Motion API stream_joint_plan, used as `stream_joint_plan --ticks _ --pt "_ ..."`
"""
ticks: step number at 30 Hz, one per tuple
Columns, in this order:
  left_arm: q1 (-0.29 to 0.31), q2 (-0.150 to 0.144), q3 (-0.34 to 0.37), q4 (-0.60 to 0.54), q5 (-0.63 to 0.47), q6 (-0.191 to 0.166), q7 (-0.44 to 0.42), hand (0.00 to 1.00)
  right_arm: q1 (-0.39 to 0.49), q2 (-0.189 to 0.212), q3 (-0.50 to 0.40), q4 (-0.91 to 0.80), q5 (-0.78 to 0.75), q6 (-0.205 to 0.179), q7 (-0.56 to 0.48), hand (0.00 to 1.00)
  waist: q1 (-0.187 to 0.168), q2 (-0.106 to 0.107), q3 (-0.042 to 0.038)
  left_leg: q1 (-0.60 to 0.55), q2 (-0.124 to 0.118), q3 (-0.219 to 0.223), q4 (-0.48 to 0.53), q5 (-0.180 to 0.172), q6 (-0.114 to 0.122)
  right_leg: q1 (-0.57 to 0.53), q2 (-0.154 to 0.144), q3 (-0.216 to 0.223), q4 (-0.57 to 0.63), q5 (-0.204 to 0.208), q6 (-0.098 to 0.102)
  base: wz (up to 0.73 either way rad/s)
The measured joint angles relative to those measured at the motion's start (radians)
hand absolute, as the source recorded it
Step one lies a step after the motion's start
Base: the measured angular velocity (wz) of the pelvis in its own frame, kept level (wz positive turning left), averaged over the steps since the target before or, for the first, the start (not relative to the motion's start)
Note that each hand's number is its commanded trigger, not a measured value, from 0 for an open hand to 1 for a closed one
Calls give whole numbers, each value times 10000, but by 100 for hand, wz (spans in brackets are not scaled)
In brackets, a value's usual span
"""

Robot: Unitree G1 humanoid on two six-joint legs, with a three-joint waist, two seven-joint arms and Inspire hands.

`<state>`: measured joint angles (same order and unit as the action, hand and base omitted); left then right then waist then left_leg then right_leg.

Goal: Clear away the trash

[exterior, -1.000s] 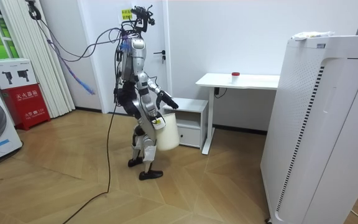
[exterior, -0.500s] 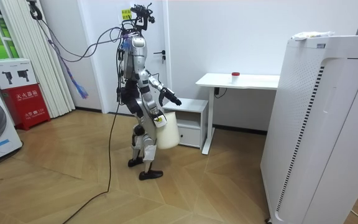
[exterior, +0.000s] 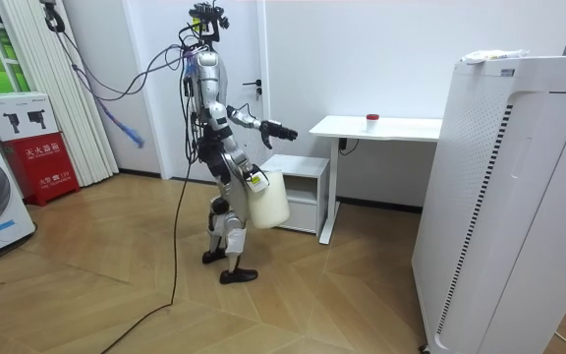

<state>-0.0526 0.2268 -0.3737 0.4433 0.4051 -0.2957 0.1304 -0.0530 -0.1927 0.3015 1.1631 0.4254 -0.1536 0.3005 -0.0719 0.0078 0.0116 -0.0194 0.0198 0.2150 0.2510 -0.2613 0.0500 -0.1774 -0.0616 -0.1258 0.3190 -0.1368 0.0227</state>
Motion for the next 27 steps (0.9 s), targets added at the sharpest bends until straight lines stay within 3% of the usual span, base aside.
stream_joint_plan --ticks 2,5,12,15,17,18,20,21,22,23,24,25,26,27 --pt "280 34 451 -577 -6 -380 508 0 36 -14 -221 3 -33 -18 -95 100 33 -26 -4 306 34 -4 -189 15 -25 332 68 -41 -232 18 9 0" --pt "389 38 566 -828 -24 -688 1010 0 47 -34 -223 -9 -27 -139 -216 100 141 -54 -8 615 73 -3 -290 22 -39 659 121 -138 -387 20 9 0" --pt "391 -88 590 -930 -230 -719 1529 0 70 -34 -334 -282 -368 -218 -407 100 225 -173 -6 726 145 -7 -246 22 -43 831 180 -182 -516 5 -11 0" --pt "391 -96 709 -964 -453 -734 1683 0 195 20 -353 -417 -369 -201 -388 100 326 -332 43 846 308 32 141 -94 -234 1082 279 -445 -512 -91 -165 -12" --pt "515 -176 1065 -900 -675 -734 1858 0 230 59 -383 -425 -415 -194 -349 100 554 -440 74 614 667 306 1372 -340 -621 1166 402 -938 -322 -263 -427 -40" --pt "580 -175 1165 -898 -769 -734 1900 0 230 56 -384 -431 -426 -194 -347 100 576 -447 81 463 799 332 1907 -381 -664 1233 429 -1052 -302 -297 -485 -49" --pt "672 -128 1397 -898 -1195 -733 1937 0 237 -14 -412 -431 -443 -192 -370 100 577 -281 102 -468 1394 -22 4507 -375 -703 1347 677 -1031 -56 -579 -796 -42" --pt "671 -127 1440 -899 -1262 -733 1937 0 248 -26 -454 -430 -463 -183 -380 100 567 -197 105 -657 1512 -159 5008 -335 -746 1366 814 -1013 43 -672 -863 -38" --pt "670 -124 1476 -889 -1518 -731 1937 0 309 -21 -492 -431 -472 -175 -440 100 549 -140 137 -995 1704 -381 5959 -26 -820 1398 972 -924 308 -891 -1009 -37" --pt "700 -134 1496 -882 -1675 -732 1939 0 435 -15 -489 -431 -499 -167 -509 100 576 -226 133 -1249 1749 -518 6583 528 -804 1441 1013 -717 491 -1042 -1128 -38" --pt "739 -155 1520 -883 -1704 -732 1944 0 483 -33 -490 -432 -535 -134 -545 100 590 -266 109 -1404 1738 -604 6834 824 -765 1536 1032 -595 518 -1072 -1180 -35" --pt "764 -205 1555 -884 -1756 -732 1962 0 504 -74 -511 -432 -552 -49 -610 100 579 -308 114 -1666 1688 -739 7014 877 -693 1586 1142 -274 504 -1136 -1274 -23" --pt "700 -243 1552 -883 -1769 -734 1968 0 503 -101 -538 -428 -528 27 -714 100 541 -302 114 -2039 1488 -824 6799 511 -577 1563 1171 -134 547 -1178 -1348 -23" --pt "677 -256 1557 -883 -1762 -734 2012 0 502 -96 -579 -413 -521 40 -776 100 562 -327 127 -2252 1328 -870 6591 373 -580 1545 1150 -60 591 -1204 -1390 -33"
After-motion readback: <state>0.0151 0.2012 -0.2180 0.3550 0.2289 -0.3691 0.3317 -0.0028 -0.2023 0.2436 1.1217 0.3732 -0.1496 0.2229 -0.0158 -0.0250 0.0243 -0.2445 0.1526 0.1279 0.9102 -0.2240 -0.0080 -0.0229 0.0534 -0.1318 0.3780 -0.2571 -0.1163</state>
